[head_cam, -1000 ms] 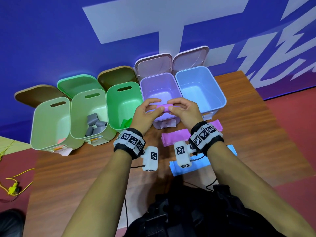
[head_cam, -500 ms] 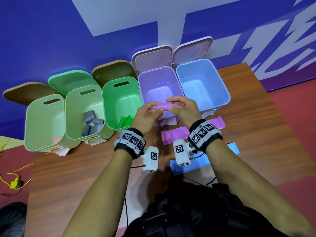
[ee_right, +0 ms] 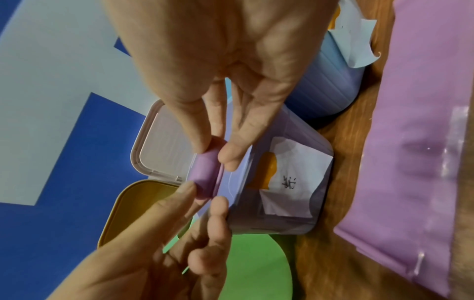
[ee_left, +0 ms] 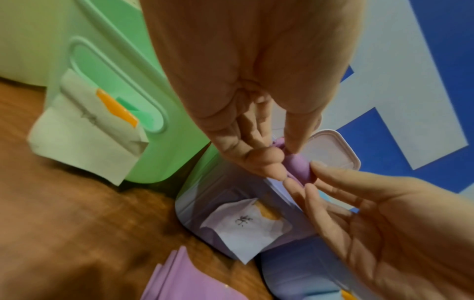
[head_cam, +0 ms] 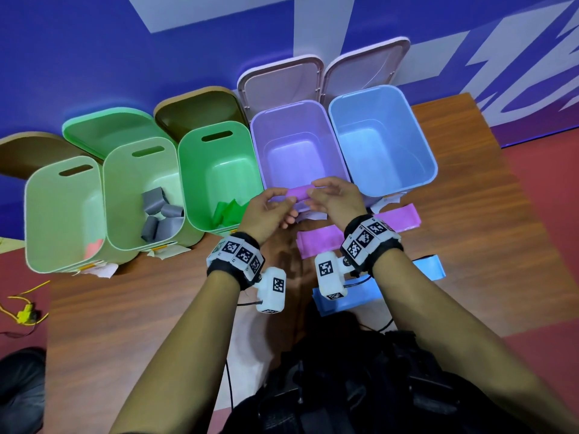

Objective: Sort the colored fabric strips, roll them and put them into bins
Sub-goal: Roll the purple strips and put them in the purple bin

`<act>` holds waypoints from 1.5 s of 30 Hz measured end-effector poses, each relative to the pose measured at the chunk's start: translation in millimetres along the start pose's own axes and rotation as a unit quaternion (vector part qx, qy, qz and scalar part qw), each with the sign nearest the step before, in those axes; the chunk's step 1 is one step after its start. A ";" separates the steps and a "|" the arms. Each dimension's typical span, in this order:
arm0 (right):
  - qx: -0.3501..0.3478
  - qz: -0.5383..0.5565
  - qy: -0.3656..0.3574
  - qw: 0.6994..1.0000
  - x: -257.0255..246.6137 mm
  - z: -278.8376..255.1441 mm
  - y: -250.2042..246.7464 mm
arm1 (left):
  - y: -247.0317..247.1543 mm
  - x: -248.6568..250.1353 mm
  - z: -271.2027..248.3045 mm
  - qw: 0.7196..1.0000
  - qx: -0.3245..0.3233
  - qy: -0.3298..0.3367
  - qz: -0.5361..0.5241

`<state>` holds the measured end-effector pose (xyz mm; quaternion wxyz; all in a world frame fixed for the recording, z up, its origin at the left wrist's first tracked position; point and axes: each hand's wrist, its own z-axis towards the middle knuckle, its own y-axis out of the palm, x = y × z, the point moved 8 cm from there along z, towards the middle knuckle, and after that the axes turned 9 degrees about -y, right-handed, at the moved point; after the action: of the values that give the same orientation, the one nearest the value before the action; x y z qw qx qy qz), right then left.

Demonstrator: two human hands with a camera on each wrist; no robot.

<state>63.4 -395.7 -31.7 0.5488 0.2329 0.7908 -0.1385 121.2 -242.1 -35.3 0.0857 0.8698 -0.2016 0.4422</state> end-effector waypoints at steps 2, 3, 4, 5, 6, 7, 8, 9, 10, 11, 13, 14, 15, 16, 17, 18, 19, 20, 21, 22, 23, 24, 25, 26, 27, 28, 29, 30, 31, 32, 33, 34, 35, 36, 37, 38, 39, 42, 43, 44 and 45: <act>-0.009 -0.005 0.010 1.000 0.6 1.7 1.9 | -2.1 -3.0 2.3 1.000 0.004 -0.009 0.015; -0.013 -0.007 0.019 1.000 1.6 2.6 2.8 | -3.4 -3.3 2.9 0.999 0.008 -0.010 0.032; -0.017 -0.009 0.028 0.999 2.9 3.2 3.3 | -4.8 -3.5 3.0 0.999 0.012 -0.011 0.052; -0.019 -0.012 0.035 0.999 5.4 4.0 3.7 | -5.9 -3.8 3.1 0.997 0.016 -0.011 0.072; -0.019 -0.014 0.041 0.999 7.2 4.0 3.7 | -6.9 -4.3 3.4 0.996 0.018 -0.012 0.088; -0.019 -0.018 0.048 0.999 9.6 4.0 3.5 | -7.7 -5.4 3.8 0.995 0.019 -0.013 0.099; -0.019 -0.019 0.054 0.998 11.5 3.3 3.3 | -8.2 -6.4 4.1 0.994 0.018 -0.016 0.107; -0.020 -0.019 0.060 0.998 12.6 2.5 3.5 | -8.6 -7.7 4.5 0.993 0.018 -0.019 0.112; -0.022 -0.017 0.064 0.998 12.9 1.5 3.8 | -8.8 -8.7 4.1 0.993 0.017 -0.023 0.114; -0.022 -0.014 0.064 0.998 12.3 0.9 3.9 | -9.0 -9.1 3.5 0.993 0.017 -0.025 0.114; -0.016 -0.013 0.060 0.998 10.9 0.7 2.8 | -9.5 -9.0 1.8 0.993 0.020 -0.029 0.114; -0.015 -0.014 0.058 0.998 9.9 0.1 2.0 | -9.5 -9.1 0.8 0.993 0.021 -0.031 0.113; -0.015 -0.017 0.055 0.998 9.5 -0.6 1.6 | -9.2 -9.1 -0.3 0.993 0.022 -0.030 0.112; -0.017 -0.020 0.052 0.998 8.8 -1.6 1.0 | -8.7 -8.7 -1.6 0.993 0.022 -0.028 0.110; -0.019 -0.024 0.047 0.998 7.9 -2.9 0.6 | -8.0 -8.2 -3.0 0.994 0.021 -0.024 0.108; -0.020 -0.027 0.039 0.999 6.3 -4.5 0.0 | -7.2 -7.3 -4.7 0.994 0.020 -0.019 0.106; -0.022 -0.031 0.030 0.999 3.8 -6.5 -0.9 | -6.6 -6.2 -6.6 0.994 0.018 -0.013 0.104; -0.025 -0.039 0.020 0.999 1.3 -8.7 -2.0 | -5.9 -4.8 -9.1 0.994 0.018 -0.006 0.103; -0.029 -0.046 0.010 0.998 -0.7 -10.8 -3.3 | -5.2 -3.8 -11.2 0.994 0.019 -0.001 0.104; -0.033 -0.050 0.003 0.998 -1.7 -13.5 -4.9 | -4.6 -3.8 -13.4 0.994 0.021 0.003 0.105; -0.037 -0.051 0.000 0.998 -1.5 -16.5 -6.6 | -3.7 -5.0 -15.4 0.994 0.022 0.005 0.104; -0.041 -0.051 -0.001 0.998 0.0 -19.6 -8.5 | -2.5 -7.0 -17.7 0.994 0.022 0.005 0.103; -0.043 -0.052 -0.002 0.998 2.4 -23.0 -9.9 | -1.0 -9.8 -19.7 0.994 0.022 0.005 0.104; -0.044 -0.054 -0.001 0.998 5.3 -26.2 -11.6 | 0.6 -13.4 -21.7 0.994 0.021 0.002 0.105; -0.045 -0.057 0.000 0.997 8.8 -29.8 -13.1 | 2.4 -18.2 -23.4 0.994 0.017 -0.001 0.107; -0.045 -0.062 0.002 0.997 12.9 -33.1 -14.7 | 3.8 -23.3 -25.2 0.994 0.014 -0.006 0.110; -0.044 -0.070 0.006 0.997 17.0 -35.8 -16.1 | 5.4 -28.1 -26.4 0.994 0.010 -0.011 0.113; -0.044 -0.081 0.011 0.996 21.5 -38.2 -17.5 | 6.5 -33.2 -27.1 0.993 0.006 -0.018 0.117; -0.045 -0.089 0.016 0.995 26.3 -40.1 -18.4 | 7.1 -38.7 -26.9 0.992 0.003 -0.025 0.121; -0.047 -0.094 0.021 0.994 31.1 -41.1 -19.6 | 6.9 -43.9 -26.2 0.992 0.001 -0.032 0.126; -0.047 -0.098 0.026 0.994 35.7 -41.3 -20.5 | 6.5 -48.9 -24.9 0.991 -0.001 -0.039 0.129; -0.045 -0.101 0.031 0.993 40.1 -41.0 -21.8 | 6.4 -52.9 -23.7 0.990 -0.002 -0.046 0.130; -0.044 -0.104 0.034 0.993 43.9 -40.4 -22.8 | 6.6 -56.4 -22.2 0.990 -0.005 -0.052 0.133; -0.043 -0.110 0.037 0.992 47.3 -39.5 -23.7 | 6.6 -59.3 -20.7 0.989 -0.008 -0.058 0.137; -0.044 -0.116 0.040 0.992 50.9 -38.3 -23.8 | 7.1 -62.2 -18.7 0.988 -0.012 -0.062 0.143; -0.045 -0.121 0.045 0.991 54.7 -37.2 -23.7 | 7.2 -66.2 -16.1 0.987 -0.016 -0.067 0.147; -0.047 -0.128 0.051 0.989 59.3 -36.1 -22.9 | 7.5 -71.0 -13.5 0.986 -0.019 -0.072 0.149; -0.053 -0.149 0.068 0.985 76.2 -30.2 -18.4 | 8.8 -87.7 -5.1 0.985 -0.029 -0.087 0.146; -0.056 -0.157 0.071 0.983 81.5 -28.0 -15.8 | 9.0 -92.6 -2.0 0.985 -0.031 -0.088 0.142; -0.059 -0.167 0.072 0.982 86.5 -25.6 -13.3 | 8.3 -97.5 1.8 0.986 -0.029 -0.089 0.136; -0.063 -0.176 0.072 0.980 91.6 -23.3 -10.4 | 7.1 -103.1 6.3 0.987 -0.028 -0.087 0.135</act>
<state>12.8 -373.7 -109.1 0.4710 0.0641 0.8641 -0.1657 68.4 -222.2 -122.1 0.0315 0.8671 -0.3360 0.3664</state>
